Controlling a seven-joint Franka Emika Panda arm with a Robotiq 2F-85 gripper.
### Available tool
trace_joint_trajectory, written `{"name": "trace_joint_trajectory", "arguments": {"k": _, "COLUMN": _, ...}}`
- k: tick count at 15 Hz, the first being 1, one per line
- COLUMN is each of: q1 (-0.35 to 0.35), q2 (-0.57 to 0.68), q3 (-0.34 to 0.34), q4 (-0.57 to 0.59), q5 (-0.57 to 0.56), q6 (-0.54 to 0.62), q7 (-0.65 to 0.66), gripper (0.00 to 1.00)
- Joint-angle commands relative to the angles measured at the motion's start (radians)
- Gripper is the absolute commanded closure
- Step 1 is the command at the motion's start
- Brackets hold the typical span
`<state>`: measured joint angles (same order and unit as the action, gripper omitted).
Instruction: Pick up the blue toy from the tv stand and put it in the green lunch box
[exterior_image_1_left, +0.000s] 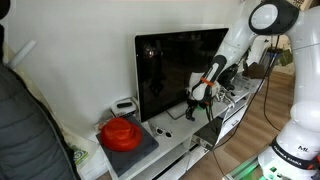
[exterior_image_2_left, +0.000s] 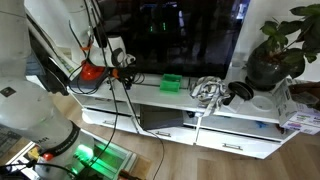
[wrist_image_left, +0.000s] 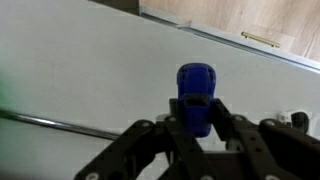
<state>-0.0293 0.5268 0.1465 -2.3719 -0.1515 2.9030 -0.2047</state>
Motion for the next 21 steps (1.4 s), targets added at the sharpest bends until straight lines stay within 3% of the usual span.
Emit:
{"name": "trace_joint_trajectory", "arguments": {"k": 1, "q1": -0.080, "q2": -0.124, "q3": -0.013, "q4": -0.109, "q5": 0.095, "q6": -0.035, "q7": 0.024, "gripper": 0.90}}
{"name": "trace_joint_trajectory", "arguments": {"k": 2, "q1": -0.102, "q2": -0.133, "q3": -0.026, "q4": -0.116, "q5": 0.118, "q6": -0.024, "q7": 0.027, "gripper": 0.90}}
{"name": "trace_joint_trajectory", "arguments": {"k": 3, "q1": -0.064, "q2": -0.070, "q3": -0.025, "q4": -0.063, "q5": 0.085, "q6": -0.013, "q7": -0.001, "gripper": 0.90}}
{"name": "trace_joint_trajectory", "arguments": {"k": 4, "q1": -0.077, "q2": -0.079, "q3": -0.031, "q4": -0.070, "q5": 0.088, "q6": -0.013, "q7": -0.009, "gripper": 0.65}}
{"name": "trace_joint_trajectory", "arguments": {"k": 8, "q1": -0.062, "q2": -0.070, "q3": -0.029, "q4": -0.066, "q5": 0.086, "q6": -0.012, "q7": -0.008, "gripper": 0.65}}
{"name": "trace_joint_trajectory", "arguments": {"k": 9, "q1": -0.060, "q2": -0.070, "q3": -0.028, "q4": -0.066, "q5": 0.086, "q6": -0.012, "q7": -0.007, "gripper": 0.90}}
{"name": "trace_joint_trajectory", "arguments": {"k": 10, "q1": -0.085, "q2": -0.051, "q3": -0.016, "q4": -0.026, "q5": 0.129, "q6": -0.055, "q7": 0.013, "gripper": 0.90}}
{"name": "trace_joint_trajectory", "arguments": {"k": 21, "q1": -0.167, "q2": 0.146, "q3": -0.161, "q4": 0.288, "q5": 0.319, "q6": -0.311, "q7": 0.207, "gripper": 0.90}}
